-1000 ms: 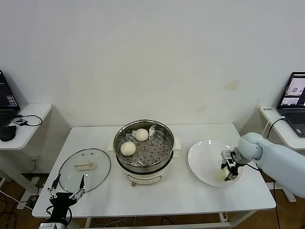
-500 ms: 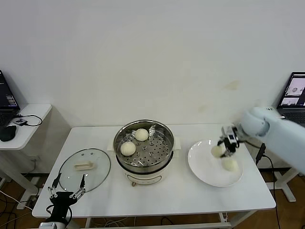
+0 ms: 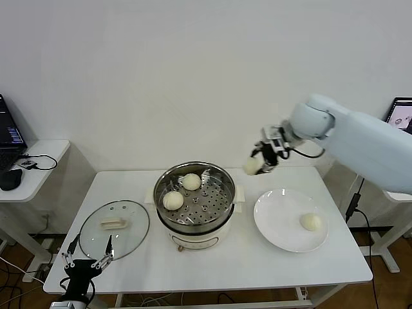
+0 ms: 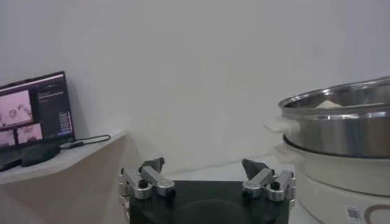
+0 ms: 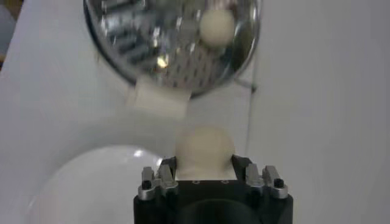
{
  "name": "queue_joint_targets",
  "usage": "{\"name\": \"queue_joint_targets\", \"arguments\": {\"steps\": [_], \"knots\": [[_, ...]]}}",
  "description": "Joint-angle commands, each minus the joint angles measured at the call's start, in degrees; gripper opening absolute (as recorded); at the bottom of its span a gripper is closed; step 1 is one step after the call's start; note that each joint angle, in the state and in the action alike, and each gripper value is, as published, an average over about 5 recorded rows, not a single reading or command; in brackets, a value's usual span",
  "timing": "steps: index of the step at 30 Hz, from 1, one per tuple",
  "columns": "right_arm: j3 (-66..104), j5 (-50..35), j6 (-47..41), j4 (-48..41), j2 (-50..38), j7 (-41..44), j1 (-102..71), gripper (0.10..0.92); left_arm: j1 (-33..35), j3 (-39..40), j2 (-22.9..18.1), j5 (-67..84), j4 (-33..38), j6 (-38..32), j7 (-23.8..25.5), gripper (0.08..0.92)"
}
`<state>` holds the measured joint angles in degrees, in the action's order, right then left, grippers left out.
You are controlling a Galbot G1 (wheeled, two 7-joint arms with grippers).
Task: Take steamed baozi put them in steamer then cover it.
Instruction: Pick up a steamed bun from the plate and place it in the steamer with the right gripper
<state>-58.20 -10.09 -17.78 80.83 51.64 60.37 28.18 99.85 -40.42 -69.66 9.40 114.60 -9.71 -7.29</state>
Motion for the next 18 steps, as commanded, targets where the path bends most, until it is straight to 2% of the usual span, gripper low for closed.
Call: {"name": "queue_joint_targets", "arguments": {"steps": [1, 6, 18], "knots": [[-6.1, -3.7, 4.5, -1.9, 13.9, -3.3, 1.6, 0.59, 0.0, -0.5, -0.1, 0.1, 0.2, 0.1, 0.0, 0.823], [-10.5, -3.0, 8.1, -1.8, 17.0, -4.7, 0.0, 0.589, -0.2, -0.4, -0.4, 0.1, 0.2, 0.1, 0.0, 0.823], [-14.5, 6.5, 22.7, -3.6, 19.8, -2.4, -0.4, 0.593, -0.3, -0.7, -0.7, 0.3, -0.1, -0.2, 0.0, 0.823]]}}
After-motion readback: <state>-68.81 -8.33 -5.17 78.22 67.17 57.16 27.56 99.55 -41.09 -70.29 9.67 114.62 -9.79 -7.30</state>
